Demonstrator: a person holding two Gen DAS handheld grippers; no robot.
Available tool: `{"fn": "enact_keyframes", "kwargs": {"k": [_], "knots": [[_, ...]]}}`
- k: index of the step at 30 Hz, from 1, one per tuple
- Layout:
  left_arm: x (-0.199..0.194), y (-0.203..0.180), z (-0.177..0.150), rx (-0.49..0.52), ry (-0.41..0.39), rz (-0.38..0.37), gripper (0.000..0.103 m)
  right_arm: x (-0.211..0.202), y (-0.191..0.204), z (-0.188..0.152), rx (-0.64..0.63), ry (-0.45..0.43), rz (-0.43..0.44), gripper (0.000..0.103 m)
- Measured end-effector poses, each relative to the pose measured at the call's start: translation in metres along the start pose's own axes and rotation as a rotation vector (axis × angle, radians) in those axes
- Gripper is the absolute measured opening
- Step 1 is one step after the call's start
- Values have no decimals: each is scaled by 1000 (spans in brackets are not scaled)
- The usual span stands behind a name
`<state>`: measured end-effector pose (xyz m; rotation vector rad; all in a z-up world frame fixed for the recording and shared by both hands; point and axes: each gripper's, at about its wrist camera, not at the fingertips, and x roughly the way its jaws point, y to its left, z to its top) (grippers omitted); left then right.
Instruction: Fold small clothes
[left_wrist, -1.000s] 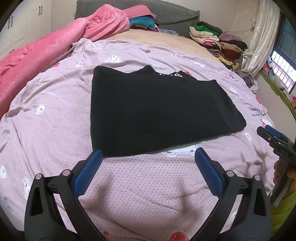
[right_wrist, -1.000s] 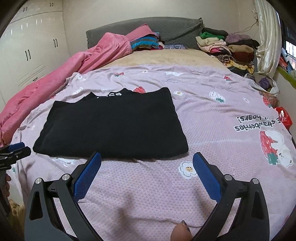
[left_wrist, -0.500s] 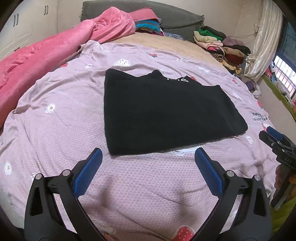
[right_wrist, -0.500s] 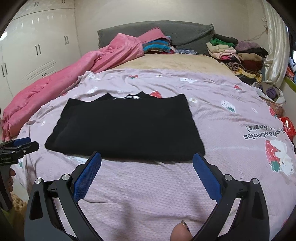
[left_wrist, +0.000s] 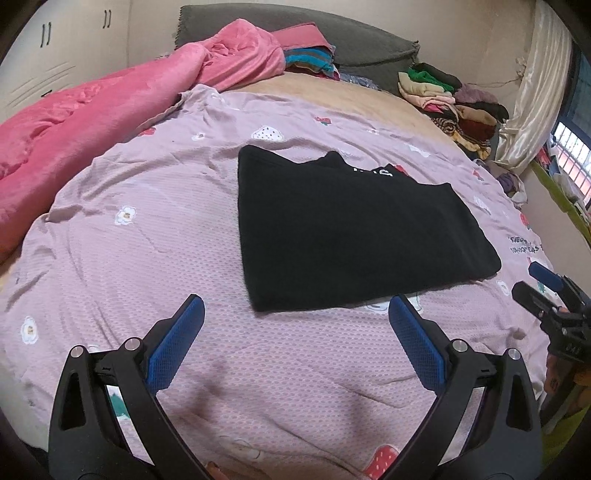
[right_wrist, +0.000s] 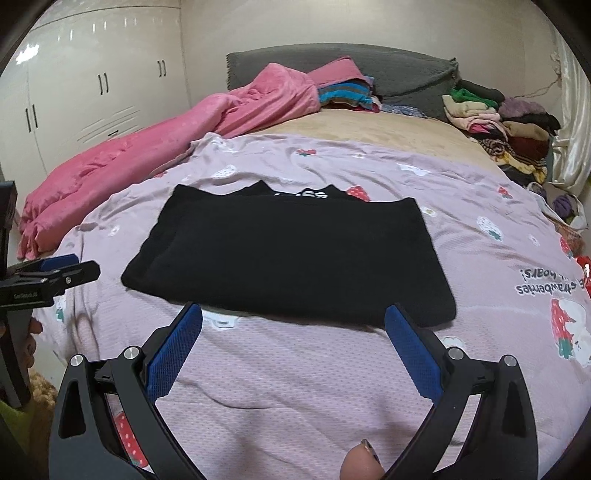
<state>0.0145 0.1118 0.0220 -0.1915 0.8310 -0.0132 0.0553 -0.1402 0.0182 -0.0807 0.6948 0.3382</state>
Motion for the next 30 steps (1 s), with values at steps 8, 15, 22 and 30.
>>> {"fn": "enact_keyframes", "kwargs": {"k": [8, 15, 22, 30], "knots": [[-7, 9, 1, -16, -20, 18, 93, 2, 24, 0, -40, 7, 37, 99], [-6, 16, 4, -22, -25, 40, 93, 7, 44, 2, -78, 13, 74, 99], [2, 18, 12, -18, -21, 56, 93, 15, 60, 5, -108, 18, 101, 99], [20, 16, 31, 12, -5, 73, 93, 29, 74, 6, -139, 28, 123, 99]]}}
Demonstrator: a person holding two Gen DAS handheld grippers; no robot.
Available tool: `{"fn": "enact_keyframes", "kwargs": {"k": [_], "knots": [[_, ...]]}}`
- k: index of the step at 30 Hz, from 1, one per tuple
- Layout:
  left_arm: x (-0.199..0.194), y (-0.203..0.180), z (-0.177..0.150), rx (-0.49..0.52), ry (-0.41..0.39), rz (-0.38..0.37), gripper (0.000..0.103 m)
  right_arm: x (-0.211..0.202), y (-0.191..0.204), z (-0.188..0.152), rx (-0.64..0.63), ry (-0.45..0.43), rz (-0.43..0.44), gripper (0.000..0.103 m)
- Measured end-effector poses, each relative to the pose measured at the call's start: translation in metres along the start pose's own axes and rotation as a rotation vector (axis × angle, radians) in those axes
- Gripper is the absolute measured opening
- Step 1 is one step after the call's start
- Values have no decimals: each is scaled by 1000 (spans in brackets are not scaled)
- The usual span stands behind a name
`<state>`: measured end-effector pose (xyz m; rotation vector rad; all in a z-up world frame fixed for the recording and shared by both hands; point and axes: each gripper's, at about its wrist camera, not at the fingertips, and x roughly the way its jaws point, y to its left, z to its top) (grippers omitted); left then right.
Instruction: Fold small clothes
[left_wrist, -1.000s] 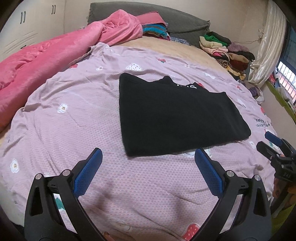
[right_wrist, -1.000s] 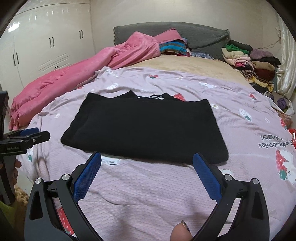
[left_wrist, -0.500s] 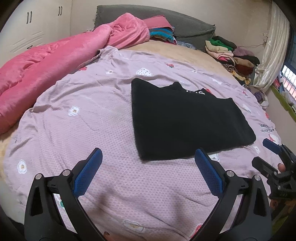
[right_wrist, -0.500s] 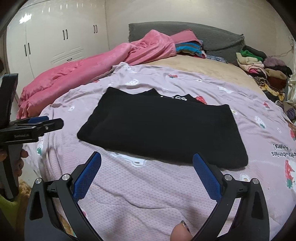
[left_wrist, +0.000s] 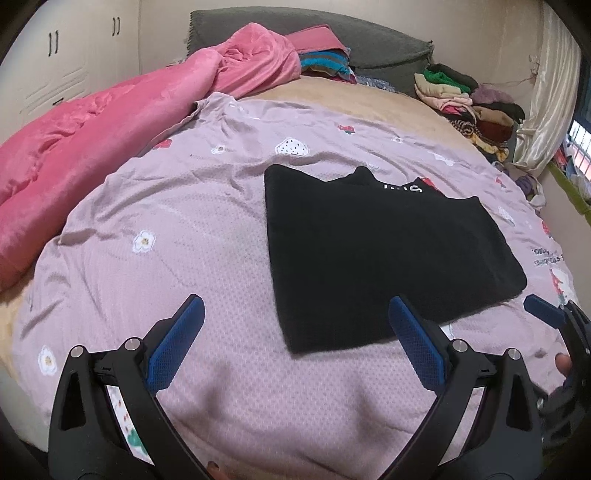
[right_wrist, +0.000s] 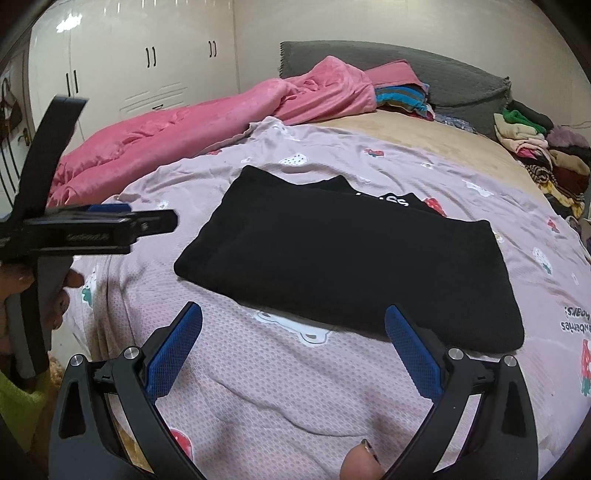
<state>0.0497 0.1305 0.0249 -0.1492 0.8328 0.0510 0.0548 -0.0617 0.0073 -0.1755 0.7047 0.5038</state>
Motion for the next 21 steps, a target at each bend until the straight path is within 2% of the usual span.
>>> {"fn": "enact_keyframes", "kwargs": {"k": [21], "knots": [[51, 2, 41, 41, 34, 27, 93, 39, 19, 8, -60, 29, 3, 99]]}}
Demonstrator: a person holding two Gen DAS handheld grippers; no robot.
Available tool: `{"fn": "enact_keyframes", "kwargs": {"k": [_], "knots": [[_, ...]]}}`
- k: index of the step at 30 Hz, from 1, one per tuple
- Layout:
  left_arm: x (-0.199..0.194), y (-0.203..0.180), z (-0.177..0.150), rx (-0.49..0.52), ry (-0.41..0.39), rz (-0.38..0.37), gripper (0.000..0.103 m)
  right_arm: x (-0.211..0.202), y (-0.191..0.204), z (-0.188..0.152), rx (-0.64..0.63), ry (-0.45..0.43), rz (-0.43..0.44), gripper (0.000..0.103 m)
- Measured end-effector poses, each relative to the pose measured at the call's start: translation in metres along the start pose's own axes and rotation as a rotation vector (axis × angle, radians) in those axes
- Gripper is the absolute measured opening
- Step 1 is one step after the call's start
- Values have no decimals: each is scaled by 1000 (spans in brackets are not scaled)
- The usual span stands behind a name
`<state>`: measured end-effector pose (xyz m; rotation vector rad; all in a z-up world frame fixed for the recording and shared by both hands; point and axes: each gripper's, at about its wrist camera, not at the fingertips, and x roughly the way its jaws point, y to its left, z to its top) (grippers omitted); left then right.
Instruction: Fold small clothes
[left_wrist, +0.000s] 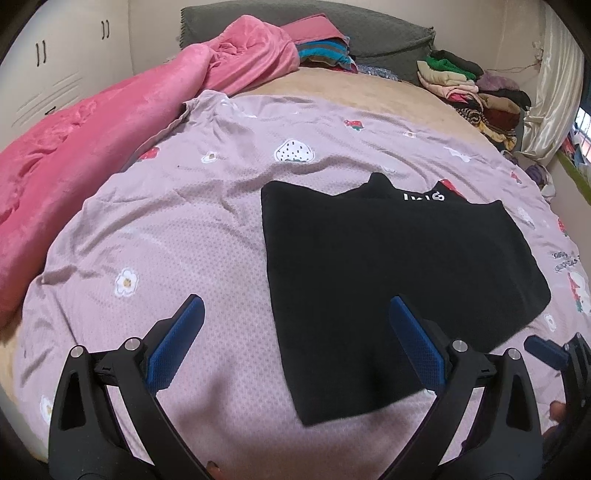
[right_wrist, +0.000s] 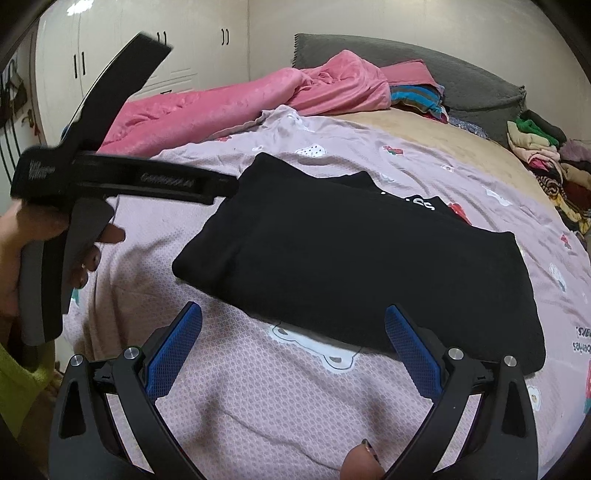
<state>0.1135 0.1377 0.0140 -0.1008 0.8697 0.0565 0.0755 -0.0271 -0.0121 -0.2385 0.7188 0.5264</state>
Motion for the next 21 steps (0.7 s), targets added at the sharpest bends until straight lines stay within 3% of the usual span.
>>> {"fn": "enact_keyframes", "kwargs": {"k": [21], "knots": [[50, 3, 25, 42, 55, 35, 93, 39, 23, 6, -83, 41, 17, 99]]}}
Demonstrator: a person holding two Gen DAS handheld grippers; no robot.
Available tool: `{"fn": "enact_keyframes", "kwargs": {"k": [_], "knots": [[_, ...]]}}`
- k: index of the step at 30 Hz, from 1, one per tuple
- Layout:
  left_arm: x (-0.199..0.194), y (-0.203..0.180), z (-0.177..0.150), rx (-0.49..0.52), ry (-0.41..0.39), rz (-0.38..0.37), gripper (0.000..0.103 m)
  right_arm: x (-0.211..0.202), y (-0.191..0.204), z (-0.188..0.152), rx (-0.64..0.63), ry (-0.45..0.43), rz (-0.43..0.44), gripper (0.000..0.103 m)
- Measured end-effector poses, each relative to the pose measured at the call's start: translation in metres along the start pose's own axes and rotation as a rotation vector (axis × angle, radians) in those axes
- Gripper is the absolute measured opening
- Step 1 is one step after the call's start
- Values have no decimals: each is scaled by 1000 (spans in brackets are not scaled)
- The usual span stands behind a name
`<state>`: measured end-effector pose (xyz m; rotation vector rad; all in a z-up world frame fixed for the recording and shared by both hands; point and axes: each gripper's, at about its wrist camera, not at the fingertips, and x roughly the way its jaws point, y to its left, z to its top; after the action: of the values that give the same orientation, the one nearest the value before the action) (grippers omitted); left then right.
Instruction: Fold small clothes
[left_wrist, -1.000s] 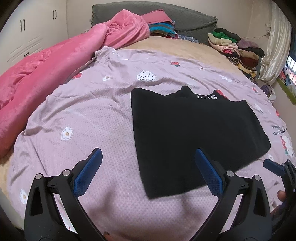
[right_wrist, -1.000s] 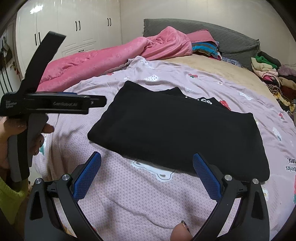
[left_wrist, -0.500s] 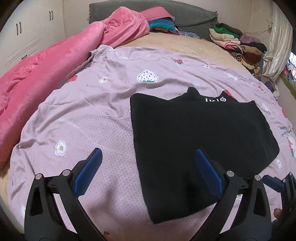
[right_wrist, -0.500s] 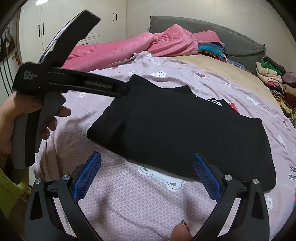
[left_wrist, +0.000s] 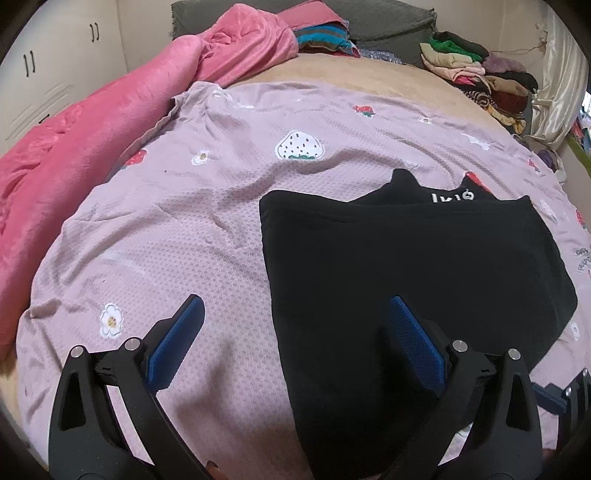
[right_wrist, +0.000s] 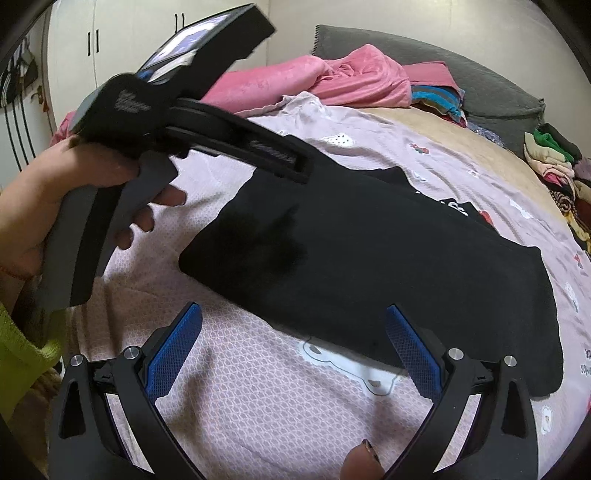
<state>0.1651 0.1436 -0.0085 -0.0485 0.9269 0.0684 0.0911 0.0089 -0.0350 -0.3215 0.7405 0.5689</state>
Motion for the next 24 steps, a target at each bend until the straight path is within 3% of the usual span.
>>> {"fn": "enact_keyframes", "kwargs": {"k": [8, 14, 24], "knots": [[27, 13, 7, -27, 30, 12, 93, 20, 12, 7, -60, 31, -35, 99], [38, 22, 8, -48, 41, 15, 93, 48, 26, 8, -140, 81, -108, 99], [42, 37, 10, -81, 34, 18, 93, 78, 38, 20, -236, 66, -210, 99]]}}
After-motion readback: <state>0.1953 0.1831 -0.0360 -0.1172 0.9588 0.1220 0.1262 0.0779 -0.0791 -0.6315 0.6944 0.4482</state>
